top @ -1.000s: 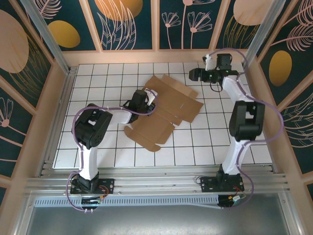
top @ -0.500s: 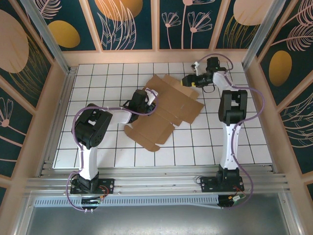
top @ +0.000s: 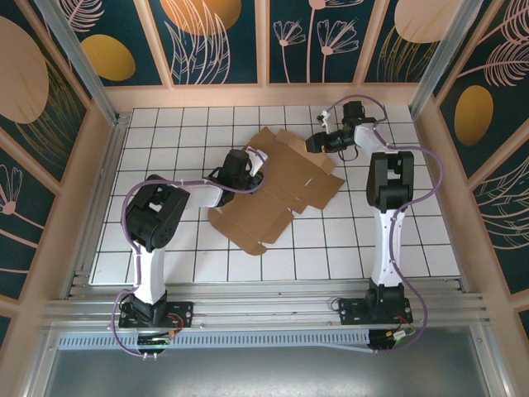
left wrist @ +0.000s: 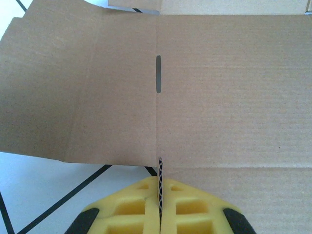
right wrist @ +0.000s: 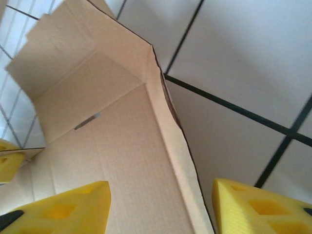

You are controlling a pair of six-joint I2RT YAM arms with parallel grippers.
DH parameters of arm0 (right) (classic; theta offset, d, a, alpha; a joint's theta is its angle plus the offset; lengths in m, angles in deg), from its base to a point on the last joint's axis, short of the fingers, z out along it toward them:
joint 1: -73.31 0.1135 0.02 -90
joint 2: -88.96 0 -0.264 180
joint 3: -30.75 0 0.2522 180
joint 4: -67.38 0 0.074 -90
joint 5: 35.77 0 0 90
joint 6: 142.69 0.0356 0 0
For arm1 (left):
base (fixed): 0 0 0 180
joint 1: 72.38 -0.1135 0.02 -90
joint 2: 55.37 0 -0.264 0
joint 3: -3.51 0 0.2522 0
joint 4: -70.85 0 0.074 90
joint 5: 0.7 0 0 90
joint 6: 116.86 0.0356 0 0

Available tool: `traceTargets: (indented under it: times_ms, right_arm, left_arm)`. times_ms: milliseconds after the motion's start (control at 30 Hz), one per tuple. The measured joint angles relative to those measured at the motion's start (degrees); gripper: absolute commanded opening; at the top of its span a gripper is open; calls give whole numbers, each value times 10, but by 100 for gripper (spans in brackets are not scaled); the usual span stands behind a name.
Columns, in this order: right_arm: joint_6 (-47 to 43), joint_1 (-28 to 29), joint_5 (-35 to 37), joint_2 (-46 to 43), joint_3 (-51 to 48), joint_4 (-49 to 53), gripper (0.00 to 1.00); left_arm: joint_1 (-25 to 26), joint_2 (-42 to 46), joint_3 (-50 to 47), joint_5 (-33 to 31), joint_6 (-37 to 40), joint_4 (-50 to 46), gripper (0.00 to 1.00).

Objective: Fold the paper box

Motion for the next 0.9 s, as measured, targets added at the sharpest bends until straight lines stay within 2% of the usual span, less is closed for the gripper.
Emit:
traceTargets:
  times_ms: [200, 267, 367, 533, 633, 800, 900]
  right_arm:
    - [-13, 0, 63, -2, -24, -16, 30]
    - [-15, -1, 77, -7, -45, -29, 25]
    - [-23, 0, 90, -16, -63, -40, 11]
    - [-30, 9, 105, -44, -67, -45, 4]
    - [-44, 28, 144, -90, -99, -60, 0]
    - [-79, 65, 259, -198, -185, -106, 0]
    - [-117, 99, 350, -268, -243, -143, 0]
  left_arm:
    - [0, 0, 6, -4, 3, -12, 0]
    - [0, -1, 9, -7, 3, -18, 0]
    - [-1, -6, 14, -12, 3, -26, 0]
    - [0, -26, 45, -17, 1, -43, 0]
    - [0, -32, 63, -17, -11, -45, 1]
    - [-1, -31, 67, -16, -63, -45, 29]
    - [-1, -20, 64, -10, -108, -45, 42]
